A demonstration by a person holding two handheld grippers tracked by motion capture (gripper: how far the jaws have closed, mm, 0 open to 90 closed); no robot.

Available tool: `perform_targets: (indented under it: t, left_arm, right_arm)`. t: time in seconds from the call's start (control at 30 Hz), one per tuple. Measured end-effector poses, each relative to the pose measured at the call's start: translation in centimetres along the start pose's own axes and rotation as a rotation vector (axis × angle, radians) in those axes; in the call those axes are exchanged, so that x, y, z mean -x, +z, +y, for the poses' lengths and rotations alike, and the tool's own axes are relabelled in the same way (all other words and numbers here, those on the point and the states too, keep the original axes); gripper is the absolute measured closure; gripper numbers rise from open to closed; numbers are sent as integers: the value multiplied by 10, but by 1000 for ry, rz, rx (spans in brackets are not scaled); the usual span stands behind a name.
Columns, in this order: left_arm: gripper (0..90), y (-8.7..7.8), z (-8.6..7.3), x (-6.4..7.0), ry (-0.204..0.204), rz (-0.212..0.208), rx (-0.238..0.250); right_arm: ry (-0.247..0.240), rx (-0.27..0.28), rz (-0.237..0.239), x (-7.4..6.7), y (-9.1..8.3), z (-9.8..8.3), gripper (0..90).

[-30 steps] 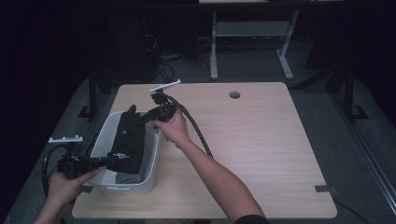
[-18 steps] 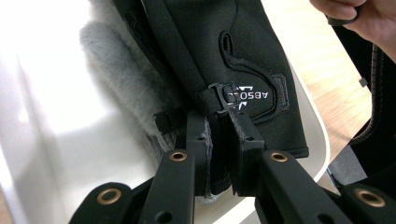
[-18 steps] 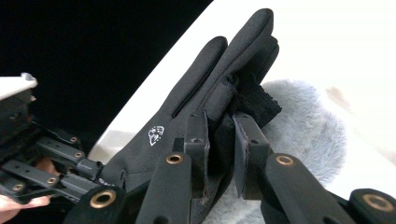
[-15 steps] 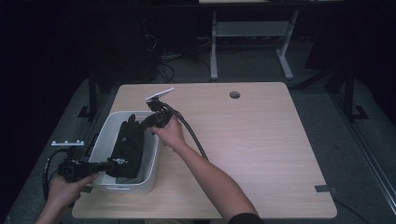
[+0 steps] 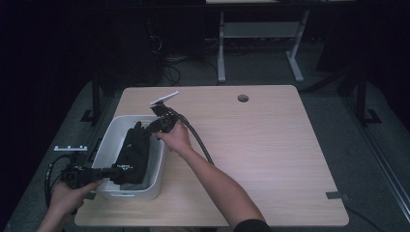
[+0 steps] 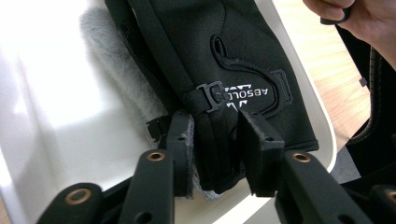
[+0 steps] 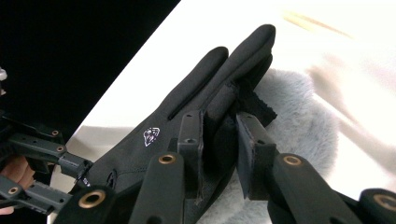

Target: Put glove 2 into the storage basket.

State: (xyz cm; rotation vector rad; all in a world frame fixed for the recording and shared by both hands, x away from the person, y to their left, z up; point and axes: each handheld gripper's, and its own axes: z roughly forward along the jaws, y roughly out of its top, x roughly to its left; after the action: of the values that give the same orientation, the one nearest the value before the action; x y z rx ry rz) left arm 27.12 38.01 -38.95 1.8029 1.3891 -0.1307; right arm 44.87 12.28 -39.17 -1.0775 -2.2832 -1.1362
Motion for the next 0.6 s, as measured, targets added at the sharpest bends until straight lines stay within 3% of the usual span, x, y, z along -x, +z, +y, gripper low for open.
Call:
perform_targets:
  t: [0.37, 0.6]
  left_arm:
    - [603, -6, 4, -2, -5, 13, 22]
    - [606, -10, 9, 1, 5, 15, 44]
  right_arm:
    - [-9, 13, -14, 0, -2, 2, 693]
    - [-14, 32, -5, -2, -14, 5, 674]
